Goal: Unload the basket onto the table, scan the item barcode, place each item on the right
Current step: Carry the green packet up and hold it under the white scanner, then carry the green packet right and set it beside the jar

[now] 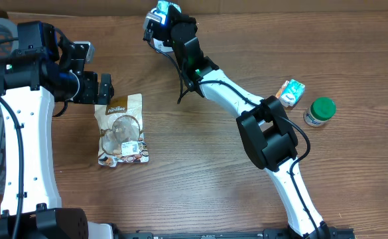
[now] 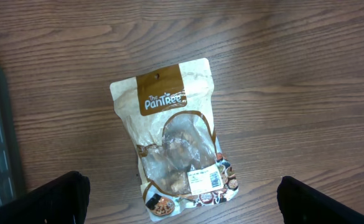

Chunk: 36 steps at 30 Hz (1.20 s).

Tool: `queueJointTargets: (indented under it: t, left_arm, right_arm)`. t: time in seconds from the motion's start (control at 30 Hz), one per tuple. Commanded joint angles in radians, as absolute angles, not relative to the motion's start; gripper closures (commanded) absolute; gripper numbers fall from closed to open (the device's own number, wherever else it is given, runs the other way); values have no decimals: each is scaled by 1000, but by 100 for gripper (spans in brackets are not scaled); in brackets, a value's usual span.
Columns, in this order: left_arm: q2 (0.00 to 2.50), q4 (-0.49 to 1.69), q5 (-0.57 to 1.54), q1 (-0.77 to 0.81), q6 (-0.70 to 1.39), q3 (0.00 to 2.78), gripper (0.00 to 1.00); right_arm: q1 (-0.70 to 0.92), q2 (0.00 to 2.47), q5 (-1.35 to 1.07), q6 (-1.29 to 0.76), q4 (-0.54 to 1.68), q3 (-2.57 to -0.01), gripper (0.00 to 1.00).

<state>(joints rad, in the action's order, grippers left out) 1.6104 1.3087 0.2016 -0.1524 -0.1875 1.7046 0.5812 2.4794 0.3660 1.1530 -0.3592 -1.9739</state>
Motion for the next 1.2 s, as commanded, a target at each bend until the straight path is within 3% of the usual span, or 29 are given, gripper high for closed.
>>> queueJointTargets:
  t: [0.0,0.2,0.53,0.7,0.93,1.17]
  left_arm:
    - [1599,1304,202,-150,-206,1723,0]
    - [1599,1304,202,-150,-206,1723,0]
    - [1599,1305,202,-150,-206,1723,0]
    - [1599,1304,202,-150,-206,1723,0]
    - [1599,1305,202,-150,-206,1723,0]
    - [1599,1304,202,-150,-206,1723,0]
  right_arm:
    - [572,2471,365,1155,-374,-1995,96]
    - [574,2471,364,1135,-382,-1996,96]
    - [588,2299,471,785,-358,-1996,96]
    - [588,2097,468,469,-15,-1996,96]
    - [538,1778,315,-18,655,-1996,96]
    - [400,1668,213,-132,1154,-1996,96]
